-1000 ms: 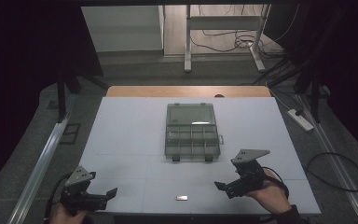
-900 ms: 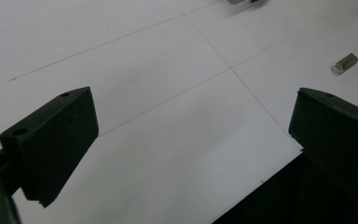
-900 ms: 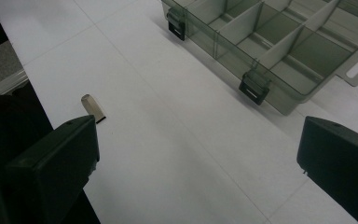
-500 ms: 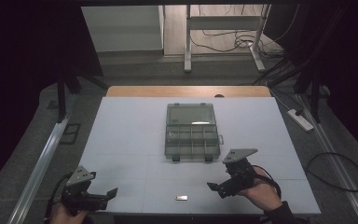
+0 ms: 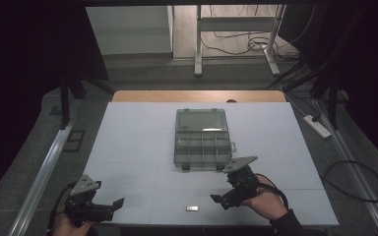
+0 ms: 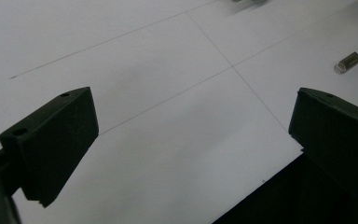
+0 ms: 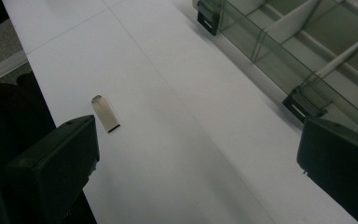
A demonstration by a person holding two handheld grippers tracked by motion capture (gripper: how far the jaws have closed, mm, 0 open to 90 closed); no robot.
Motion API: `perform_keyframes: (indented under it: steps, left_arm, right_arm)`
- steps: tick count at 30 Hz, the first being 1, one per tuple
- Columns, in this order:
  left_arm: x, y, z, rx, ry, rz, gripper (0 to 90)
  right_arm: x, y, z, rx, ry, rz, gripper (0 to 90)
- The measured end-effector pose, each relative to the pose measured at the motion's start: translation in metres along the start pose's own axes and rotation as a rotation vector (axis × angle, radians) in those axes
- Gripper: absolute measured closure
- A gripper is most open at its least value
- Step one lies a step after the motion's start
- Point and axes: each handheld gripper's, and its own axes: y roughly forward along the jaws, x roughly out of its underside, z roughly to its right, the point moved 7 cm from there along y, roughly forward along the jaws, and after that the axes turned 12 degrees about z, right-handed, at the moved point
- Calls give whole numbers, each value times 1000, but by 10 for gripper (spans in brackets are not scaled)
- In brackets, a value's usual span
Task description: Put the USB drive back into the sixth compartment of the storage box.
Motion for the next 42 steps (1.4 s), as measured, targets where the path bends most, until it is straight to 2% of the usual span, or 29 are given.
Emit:
perform_keyframes:
  steps: [10, 18, 35, 42]
  left_arm:
    - [0, 0, 0, 0, 3, 0, 13]
    - [0, 0, 0, -1, 5, -2, 13]
    - [0, 0, 0, -2, 7, -3, 14]
    - [0, 0, 1, -2, 9, -4, 14]
  right_arm:
    - [1, 12, -6, 17, -1, -44, 0]
    - [2, 22, -15, 5, -44, -75, 0]
    - [7, 49, -35, -26, -79, -167, 0]
    - [9, 58, -40, -33, -95, -187, 0]
